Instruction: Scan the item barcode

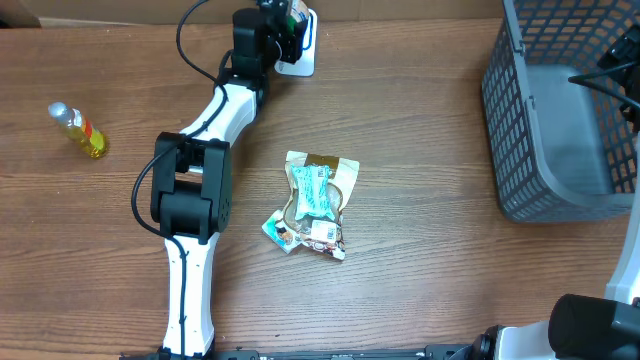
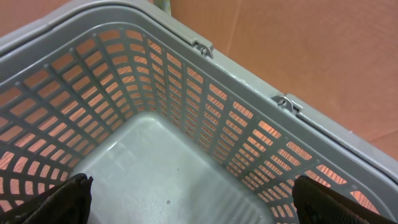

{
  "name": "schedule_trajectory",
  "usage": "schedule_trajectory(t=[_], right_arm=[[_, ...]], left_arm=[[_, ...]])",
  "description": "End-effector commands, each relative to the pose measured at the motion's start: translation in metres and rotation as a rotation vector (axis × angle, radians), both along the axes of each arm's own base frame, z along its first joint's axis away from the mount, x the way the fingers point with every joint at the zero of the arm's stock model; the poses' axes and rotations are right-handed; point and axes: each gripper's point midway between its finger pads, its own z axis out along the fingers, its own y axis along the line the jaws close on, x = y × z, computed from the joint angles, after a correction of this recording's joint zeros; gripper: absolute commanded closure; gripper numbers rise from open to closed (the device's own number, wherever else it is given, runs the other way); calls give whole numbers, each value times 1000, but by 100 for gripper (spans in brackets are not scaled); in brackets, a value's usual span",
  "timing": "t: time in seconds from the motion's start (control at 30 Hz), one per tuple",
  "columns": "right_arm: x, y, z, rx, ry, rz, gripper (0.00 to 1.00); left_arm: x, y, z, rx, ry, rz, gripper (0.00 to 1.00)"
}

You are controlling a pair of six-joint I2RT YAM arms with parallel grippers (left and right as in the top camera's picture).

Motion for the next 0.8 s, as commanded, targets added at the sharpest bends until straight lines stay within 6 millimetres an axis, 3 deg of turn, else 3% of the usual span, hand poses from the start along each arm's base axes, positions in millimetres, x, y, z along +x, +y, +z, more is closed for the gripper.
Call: schedule_trajectory(t=[0.0, 0.2, 0.37, 0.53, 0.67, 0.77], right_arm=[[-1, -2, 4, -14, -5, -8, 0], [-1, -2, 4, -14, -5, -7, 0], [-1, -2, 4, -14, -5, -7, 0], [-1, -2, 4, -14, -5, -7, 0], [-1, -2, 4, -14, -5, -7, 0], [-1, -2, 4, -14, -5, -7, 0]], left_arm=[[4, -4, 28, -31, -63, 8, 96], [3, -12, 77, -71, -204, -37, 96], [-7, 13, 138, -72, -222, 96, 96], [-43, 48, 183, 1, -117, 241, 96], [-84, 89, 185, 95, 51, 363, 96], [-120, 118, 161, 143, 244, 424, 96]])
